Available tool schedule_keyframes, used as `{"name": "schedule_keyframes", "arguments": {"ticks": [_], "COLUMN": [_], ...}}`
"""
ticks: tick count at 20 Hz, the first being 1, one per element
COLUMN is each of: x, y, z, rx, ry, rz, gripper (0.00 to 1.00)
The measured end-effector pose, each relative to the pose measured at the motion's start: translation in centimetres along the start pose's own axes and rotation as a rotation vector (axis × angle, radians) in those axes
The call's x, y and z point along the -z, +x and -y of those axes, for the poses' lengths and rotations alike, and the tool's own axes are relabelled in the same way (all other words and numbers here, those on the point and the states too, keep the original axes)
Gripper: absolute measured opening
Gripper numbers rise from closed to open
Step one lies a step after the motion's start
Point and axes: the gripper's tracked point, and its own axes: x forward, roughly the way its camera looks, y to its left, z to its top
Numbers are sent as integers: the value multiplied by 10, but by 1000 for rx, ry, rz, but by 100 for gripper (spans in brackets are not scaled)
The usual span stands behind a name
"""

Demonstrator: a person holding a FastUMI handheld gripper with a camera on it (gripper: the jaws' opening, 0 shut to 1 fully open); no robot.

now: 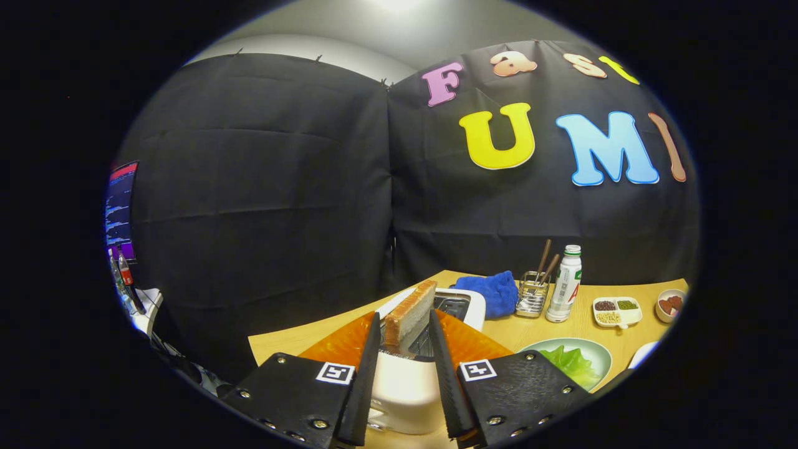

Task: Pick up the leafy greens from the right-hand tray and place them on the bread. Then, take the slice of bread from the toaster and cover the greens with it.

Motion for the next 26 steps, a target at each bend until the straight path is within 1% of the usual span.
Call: {"name": "schedule_keyframes", "arguments": {"ticks": [4, 8, 9, 10, 11, 14, 15, 19, 26], "x": [9, 11, 10, 12, 10, 6, 6, 6, 5], "y": [20, 28, 29, 37, 30, 33, 31, 30, 29], "z": [-9, -2, 1, -1, -1, -3, -4, -4, -3], "rx": [14, 68, 84, 76, 79, 62, 57, 47, 43], "ry": [3, 7, 15, 13, 27, 21, 21, -1, 10], "rz": [-26, -22, -3, 7, 15, 29, 36, 32, 23], "gripper": [47, 47, 35, 22, 10, 10, 3, 3, 3]}}
